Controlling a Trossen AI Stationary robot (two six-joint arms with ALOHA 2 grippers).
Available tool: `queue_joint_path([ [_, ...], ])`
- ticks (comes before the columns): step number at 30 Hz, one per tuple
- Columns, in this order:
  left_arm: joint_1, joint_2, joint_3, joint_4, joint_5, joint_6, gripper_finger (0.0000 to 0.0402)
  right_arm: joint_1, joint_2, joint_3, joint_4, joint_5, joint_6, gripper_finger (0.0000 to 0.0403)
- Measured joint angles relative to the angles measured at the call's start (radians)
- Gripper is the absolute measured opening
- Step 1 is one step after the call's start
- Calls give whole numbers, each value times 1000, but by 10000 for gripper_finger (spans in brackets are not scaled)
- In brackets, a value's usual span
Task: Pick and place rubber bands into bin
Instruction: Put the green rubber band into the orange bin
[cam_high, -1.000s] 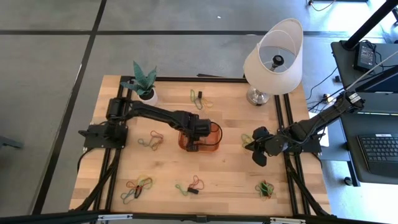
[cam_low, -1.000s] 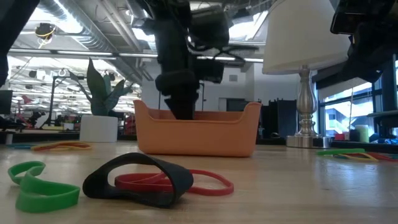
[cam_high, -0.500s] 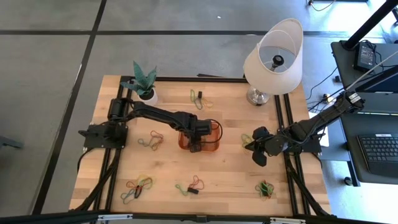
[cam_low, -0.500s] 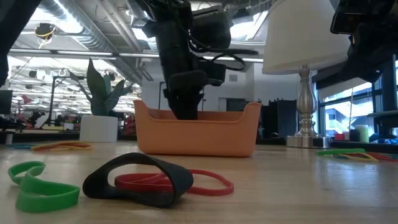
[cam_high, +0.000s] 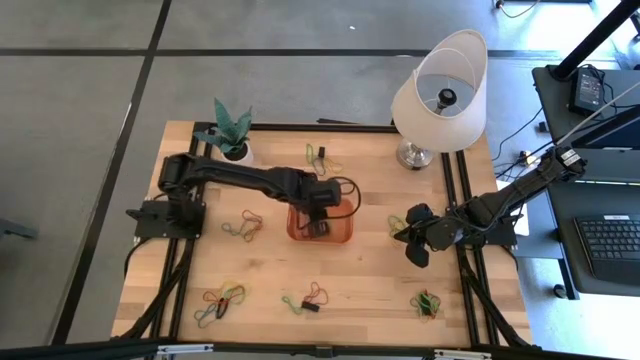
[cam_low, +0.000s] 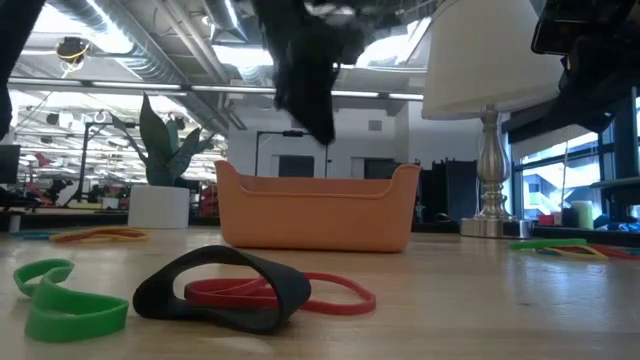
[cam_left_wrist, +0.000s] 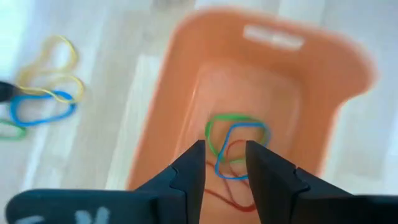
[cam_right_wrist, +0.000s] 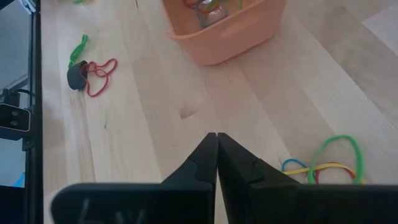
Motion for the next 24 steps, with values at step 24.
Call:
queue_joint_path([
  [24, -307, -405, -541, 224, -57, -170, 1, 0, 112, 89, 128, 51, 5, 2],
])
